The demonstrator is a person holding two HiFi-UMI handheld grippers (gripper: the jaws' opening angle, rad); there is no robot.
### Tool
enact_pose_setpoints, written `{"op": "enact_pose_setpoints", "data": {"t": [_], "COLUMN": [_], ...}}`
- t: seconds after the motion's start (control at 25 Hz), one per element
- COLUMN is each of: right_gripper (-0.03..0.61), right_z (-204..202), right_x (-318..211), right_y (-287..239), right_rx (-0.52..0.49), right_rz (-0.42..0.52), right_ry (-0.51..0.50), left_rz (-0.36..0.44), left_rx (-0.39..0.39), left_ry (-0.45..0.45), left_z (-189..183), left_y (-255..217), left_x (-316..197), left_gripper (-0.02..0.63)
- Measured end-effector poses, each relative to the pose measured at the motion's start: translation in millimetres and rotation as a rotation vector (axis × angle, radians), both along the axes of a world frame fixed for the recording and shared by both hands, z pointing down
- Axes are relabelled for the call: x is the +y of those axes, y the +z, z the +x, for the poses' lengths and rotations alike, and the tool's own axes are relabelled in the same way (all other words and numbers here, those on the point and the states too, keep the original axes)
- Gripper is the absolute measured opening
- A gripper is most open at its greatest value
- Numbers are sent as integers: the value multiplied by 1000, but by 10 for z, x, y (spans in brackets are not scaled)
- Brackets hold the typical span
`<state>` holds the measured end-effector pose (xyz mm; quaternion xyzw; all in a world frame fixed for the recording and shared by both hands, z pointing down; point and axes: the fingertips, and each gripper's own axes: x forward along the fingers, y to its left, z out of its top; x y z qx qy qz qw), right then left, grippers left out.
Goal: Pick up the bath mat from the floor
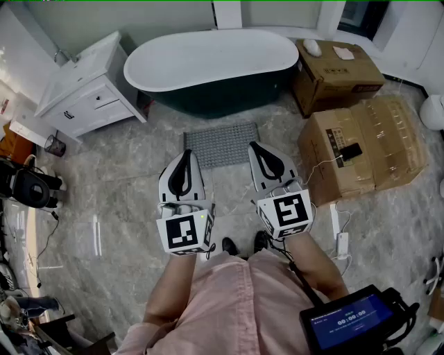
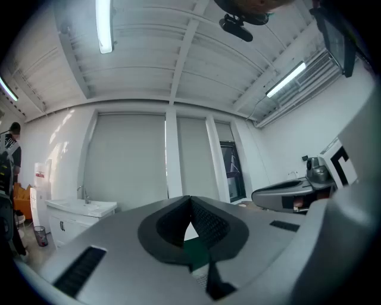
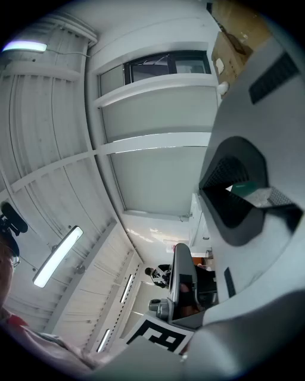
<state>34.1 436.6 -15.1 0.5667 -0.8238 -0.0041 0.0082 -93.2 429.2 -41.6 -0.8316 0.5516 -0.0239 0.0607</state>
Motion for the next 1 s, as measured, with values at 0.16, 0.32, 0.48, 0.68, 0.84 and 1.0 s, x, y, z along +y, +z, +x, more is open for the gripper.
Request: {"op": "enact_pose_setpoints", "data": {"t": [0.16, 0.32, 0.48, 0.68, 0.84, 1.0], "right_gripper": [17, 17, 17, 17, 17, 17], "right_z": [7, 56, 132, 285, 739, 879], "right_x": [-2, 18, 75, 188, 59, -34], "right_y": [-2, 7, 40, 121, 172, 222], "right_rx": [2, 5, -13, -22, -37, -47], "right_rz": [5, 11, 9, 11, -2, -12], "right_ry": [4, 15, 22, 47, 28, 16], "left_rz": [4, -1, -2, -3, -15, -31], "left_rx": [2, -3, -8, -17, -46, -64], "left_ry": [5, 2, -16, -41, -70, -97], "left_z": [16, 24, -10, -26, 395, 486], "left_y": [3, 21, 49, 114, 134, 181], "left_x": [2, 25, 88, 227, 167, 150], "left_gripper": [25, 25, 25, 25, 25, 25]}}
